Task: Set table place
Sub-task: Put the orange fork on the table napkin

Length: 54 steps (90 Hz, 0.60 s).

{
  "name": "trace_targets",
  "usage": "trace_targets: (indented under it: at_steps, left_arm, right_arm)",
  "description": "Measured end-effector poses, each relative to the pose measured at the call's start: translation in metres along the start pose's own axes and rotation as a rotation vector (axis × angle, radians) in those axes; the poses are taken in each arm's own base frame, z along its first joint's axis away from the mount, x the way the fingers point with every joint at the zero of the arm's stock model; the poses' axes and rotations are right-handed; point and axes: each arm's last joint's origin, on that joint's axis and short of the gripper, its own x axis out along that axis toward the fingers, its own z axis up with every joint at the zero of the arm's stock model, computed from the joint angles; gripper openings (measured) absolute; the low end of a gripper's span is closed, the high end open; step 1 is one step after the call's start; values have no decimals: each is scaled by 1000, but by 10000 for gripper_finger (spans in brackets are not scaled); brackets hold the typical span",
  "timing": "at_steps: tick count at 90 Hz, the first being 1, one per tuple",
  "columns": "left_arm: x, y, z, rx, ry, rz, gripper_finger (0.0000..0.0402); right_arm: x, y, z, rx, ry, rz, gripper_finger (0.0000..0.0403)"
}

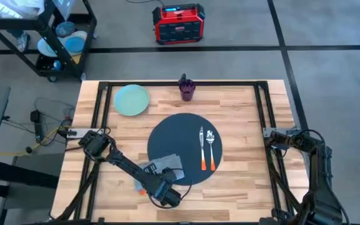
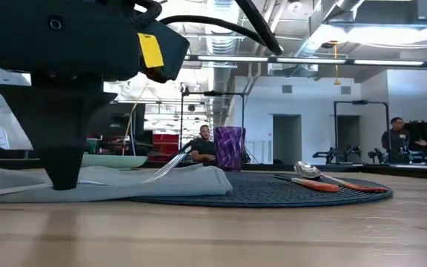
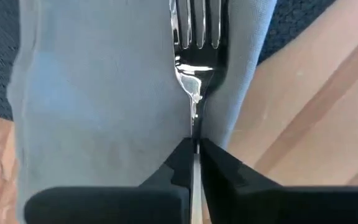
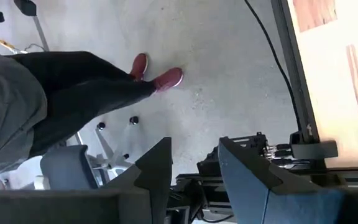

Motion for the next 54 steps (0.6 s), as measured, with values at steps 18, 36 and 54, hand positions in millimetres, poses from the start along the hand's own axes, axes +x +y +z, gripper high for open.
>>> trace_targets:
  at_steps: [18,36,54]
  left_arm:
    - [-20,-3,5,25,2,-29,1]
    - [-44,2,13,169,10,-11,0]
    - [-50,14,16,391,78,49,0]
  right_arm:
    - [0,0,0,-6,0,-3,118]
    - [0,-3,-1,-10,3,-31,118]
    - [0,-3,-1,-26,4,-28,118]
